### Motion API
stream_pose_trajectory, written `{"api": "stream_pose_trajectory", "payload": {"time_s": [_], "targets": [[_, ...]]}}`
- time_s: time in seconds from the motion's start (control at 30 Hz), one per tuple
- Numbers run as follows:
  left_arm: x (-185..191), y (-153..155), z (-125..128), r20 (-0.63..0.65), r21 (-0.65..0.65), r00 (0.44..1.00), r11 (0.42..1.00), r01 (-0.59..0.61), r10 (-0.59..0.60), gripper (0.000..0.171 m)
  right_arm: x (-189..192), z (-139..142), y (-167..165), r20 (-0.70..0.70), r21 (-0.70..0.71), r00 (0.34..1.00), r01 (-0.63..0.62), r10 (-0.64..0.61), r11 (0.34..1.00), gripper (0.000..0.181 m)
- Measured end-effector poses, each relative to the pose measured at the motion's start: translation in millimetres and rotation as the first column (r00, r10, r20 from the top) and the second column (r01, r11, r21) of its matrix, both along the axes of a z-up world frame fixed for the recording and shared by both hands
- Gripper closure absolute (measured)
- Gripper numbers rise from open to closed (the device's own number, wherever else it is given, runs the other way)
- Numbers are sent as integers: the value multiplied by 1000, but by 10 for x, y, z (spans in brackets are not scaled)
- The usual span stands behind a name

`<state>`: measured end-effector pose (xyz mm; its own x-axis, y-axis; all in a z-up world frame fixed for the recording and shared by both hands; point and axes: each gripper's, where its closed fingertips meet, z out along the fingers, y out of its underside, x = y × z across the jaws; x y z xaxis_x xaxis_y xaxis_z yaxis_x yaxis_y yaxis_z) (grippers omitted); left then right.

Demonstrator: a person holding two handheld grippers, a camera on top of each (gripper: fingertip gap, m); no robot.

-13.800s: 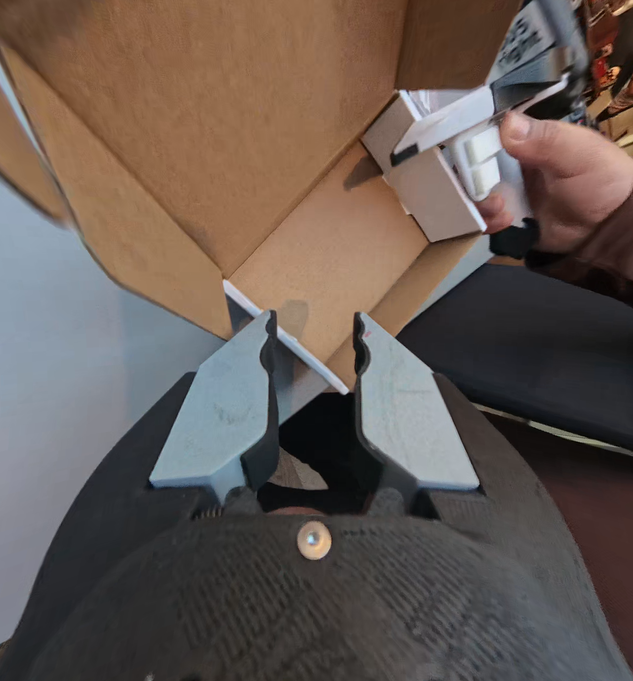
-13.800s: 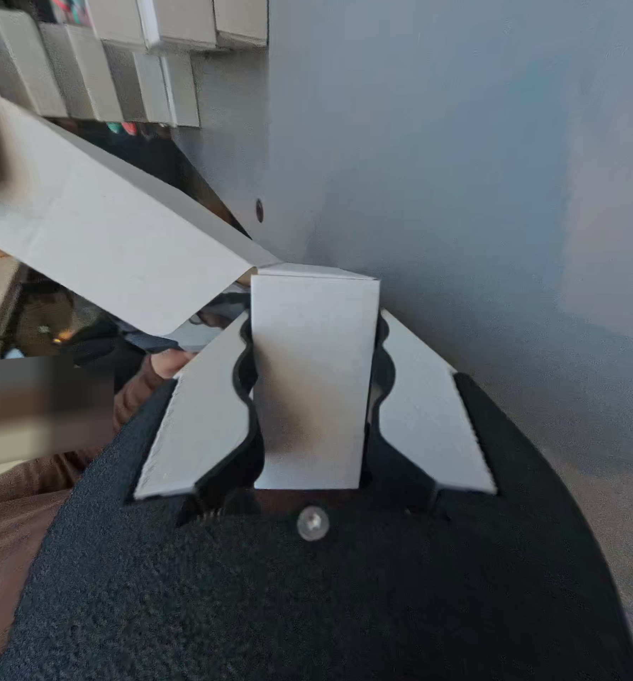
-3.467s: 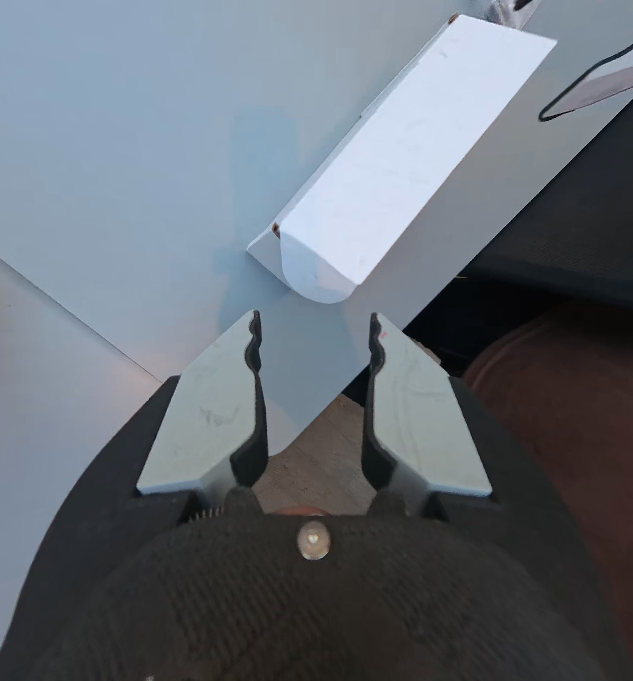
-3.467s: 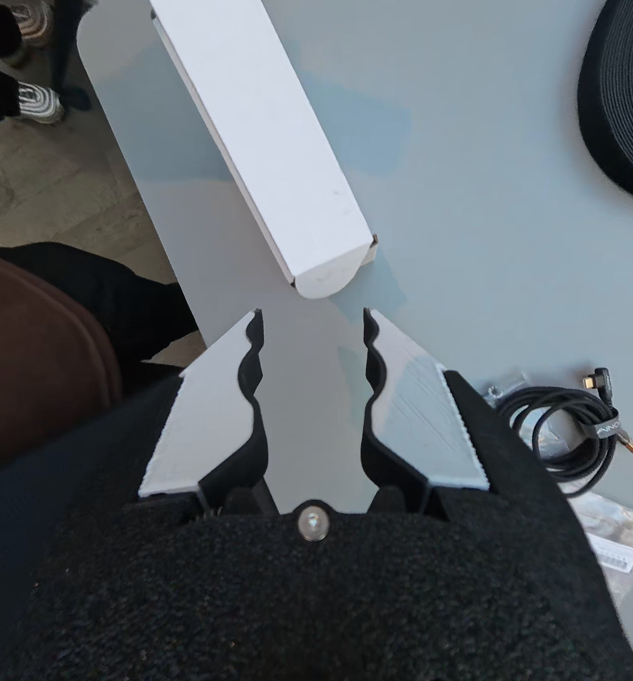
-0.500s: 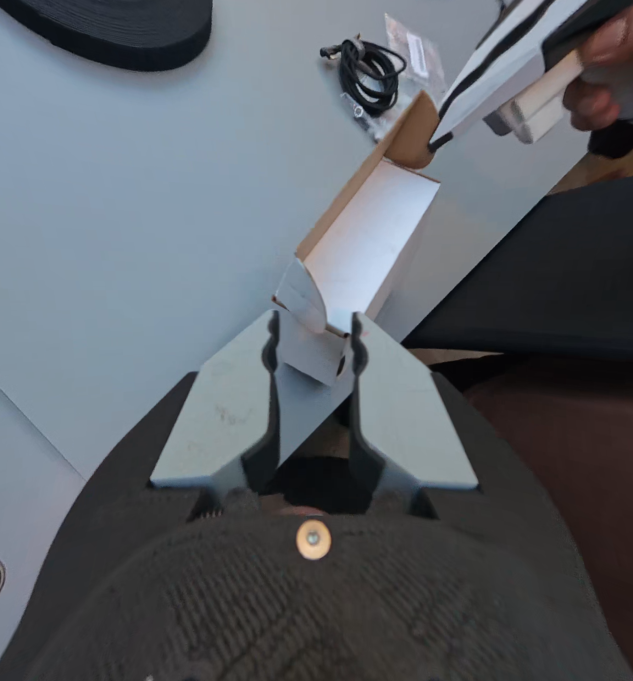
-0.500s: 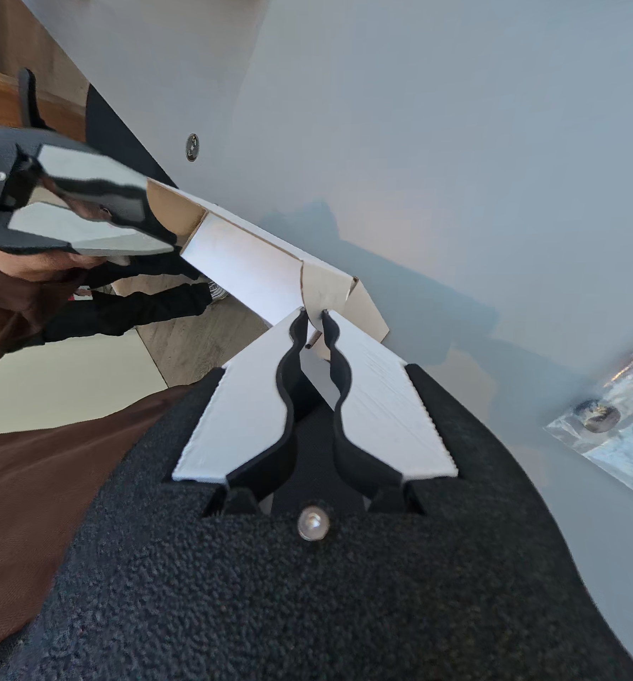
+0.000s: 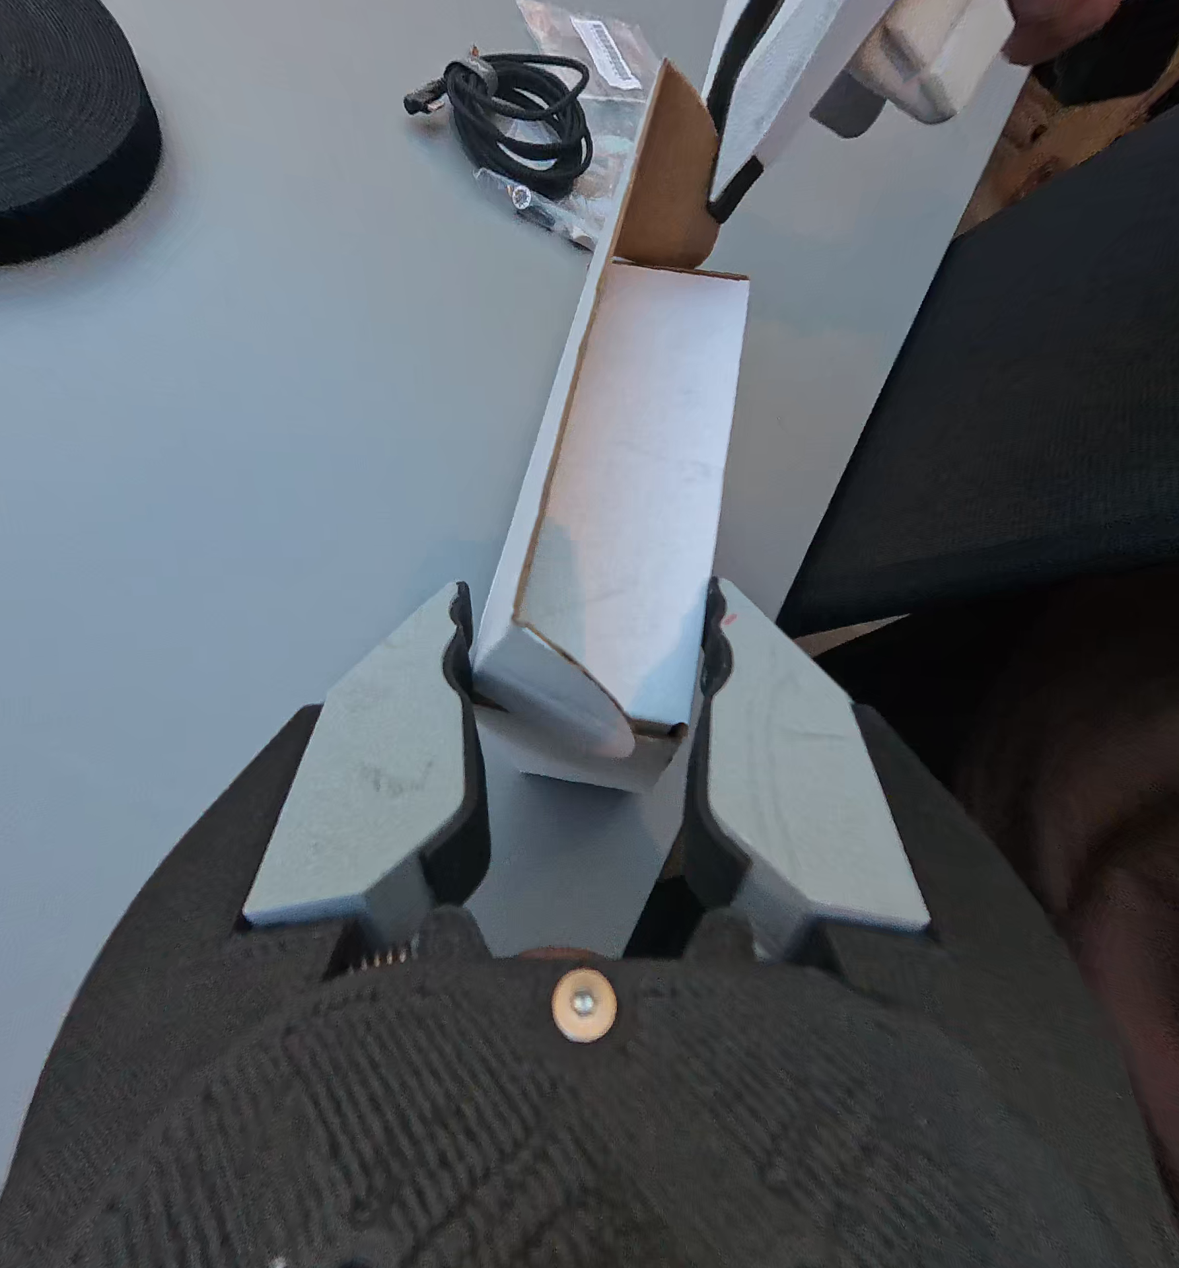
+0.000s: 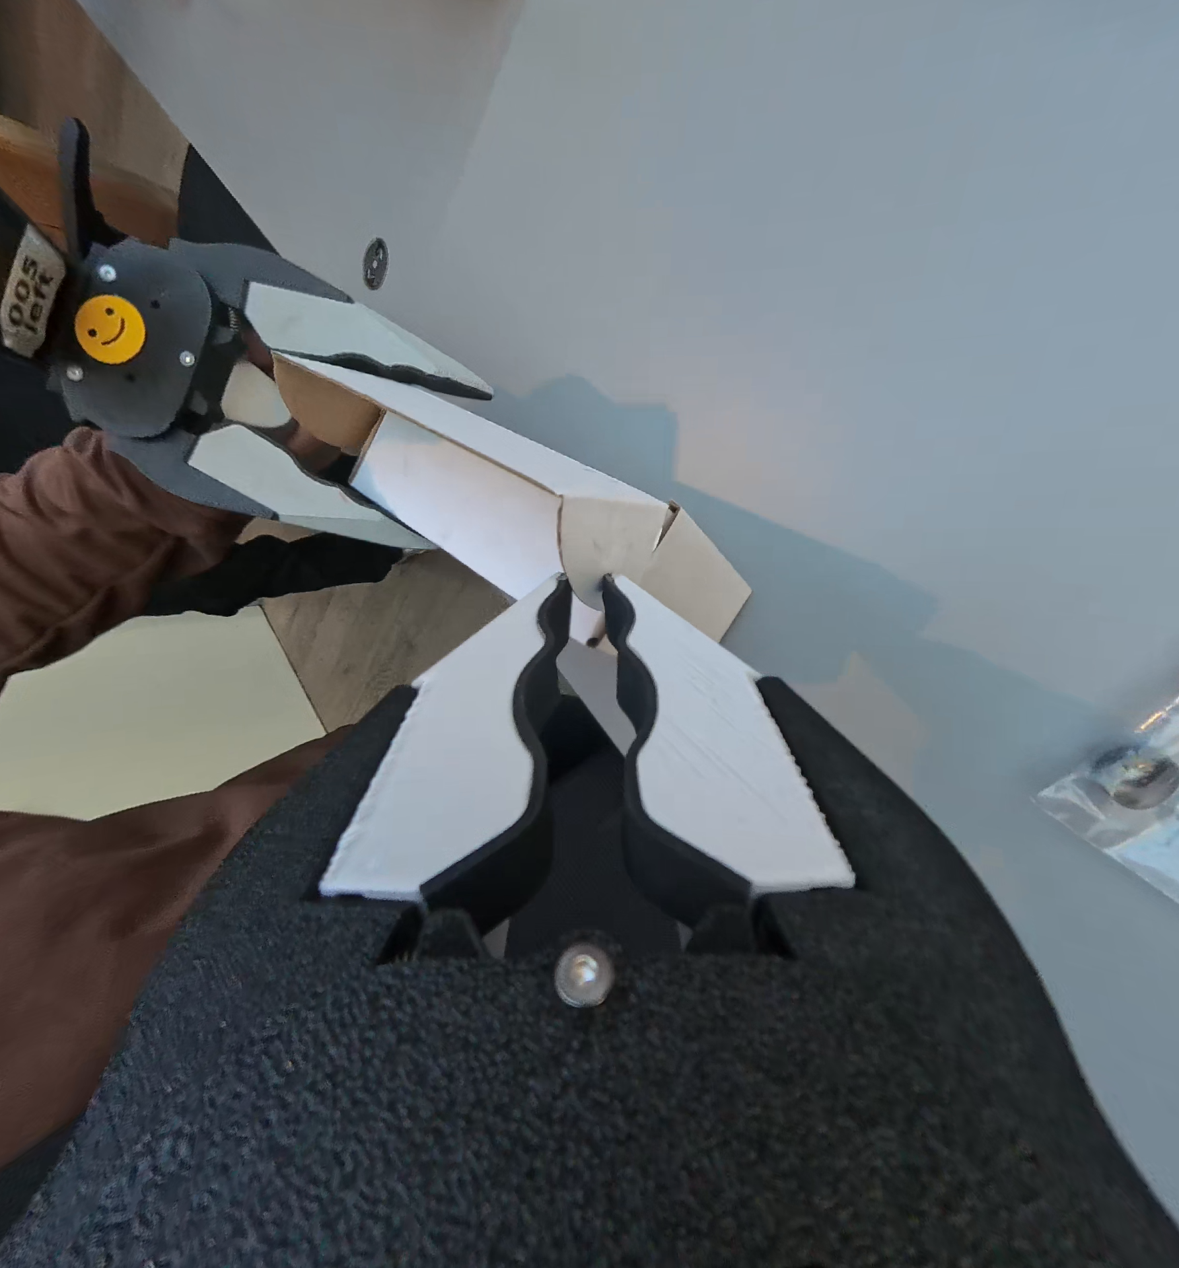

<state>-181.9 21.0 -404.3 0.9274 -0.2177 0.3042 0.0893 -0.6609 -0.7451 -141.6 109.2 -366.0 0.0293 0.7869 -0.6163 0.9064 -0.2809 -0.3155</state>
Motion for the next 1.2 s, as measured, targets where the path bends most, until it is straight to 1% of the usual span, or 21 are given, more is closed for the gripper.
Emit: {"api": "stream_pose_trajectory", "payload": {"time_s": [0.07, 0.13, 0.17, 0.2, 0.33, 0.43, 0.5, 0.57, 0.63, 0.67, 0.73, 0.8, 0.83, 0.87, 0.9, 0.93, 0.97, 1.03, 1.13, 1.2], "targets": [[18, 2, -4, -47, -7, 999, 1000, 4, -4, 107, 7, 35, -21, 21, -39, 1000, 6, -5, 999, 173], [30, 5, -18, -149, -8, 988, 1000, 29, -30, 107, 21, 79, -113, 56, -113, 998, -4, 10, 994, 173], [25, 3, -37, -204, -23, 978, 999, 39, -43, 107, 46, 63, -146, 72, -109, 997, -31, 39, 994, 176], [26, 3, -44, -219, -34, 975, 999, 43, -49, 107, 60, 48, -167, 73, -91, 995, -64, 71, 994, 179], [-39, 16, -23, -157, -12, 987, 1000, 18, -20, 107, -4, 55, -84, 26, 78, 991, -134, 133, 988, 181], [-53, -15, -31, -165, -29, 985, 999, 39, -44, 107, 37, 38, -80, 37, 195, 974, -228, 225, 954, 181], [-37, -28, -36, -175, -40, 983, 998, 53, -59, 108, 64, 19, -89, 49, 243, 964, -267, 263, 933, 181], [-28, -36, -40, -181, -45, 981, 997, 59, -66, 108, 112, -15, -63, 78, 312, 950, -313, 304, 897, 181], [-34, -37, -39, -175, -44, 982, 997, 56, -63, 108, 211, -90, -17, 137, 404, 922, -387, 363, 829, 181], [-39, -37, -36, -171, -43, 984, 998, 53, -59, 108, 247, -102, -36, 144, 418, 912, -408, 385, 811, 181], [-38, -38, -36, -170, -40, 984, 998, 50, -56, 108, 268, -97, -106, 130, 390, 914, -403, 384, 828, 181], [-25, -34, -40, -184, -36, 981, 998, 50, -55, 108, 277, -93, -81, 139, 381, 923, -385, 360, 840, 181], [-23, -36, -42, -189, -39, 981, 998, 48, -55, 108, 267, -56, -55, 134, 382, 929, -369, 344, 847, 178], [-20, -39, -44, -193, -42, 980, 998, 48, -55, 108, 237, 0, -30, 121, 377, 941, -338, 316, 862, 166], [-18, -41, -45, -195, -43, 979, 998, 46, -53, 108, 196, 63, -21, 102, 360, 953, -302, 284, 883, 157], [-16, -42, -46, -199, -42, 979, 998, 44, -52, 108, 155, 103, -19, 90, 339, 963, -270, 255, 901, 156], [-11, -43, -48, -204, -42, 978, 998, 44, -51, 108, 121, 109, -11, 93, 327, 968, -250, 232, 911, 156], [-5, -45, -51, -209, -44, 977, 998, 39, -48, 108, 67, 56, 2, 116, 337, 970, -239, 212, 911, 156], [2, -50, -55, -219, -47, 975, 998, 35, -45, 108, 45, -19, -56, 139, 332, 967, -251, 216, 909, 174], [7, -54, -58, -224, -48, 974, 998, 35, -45, 108, 64, -29, -59, 146, 357, 961, -272, 234, 894, 174]]}}
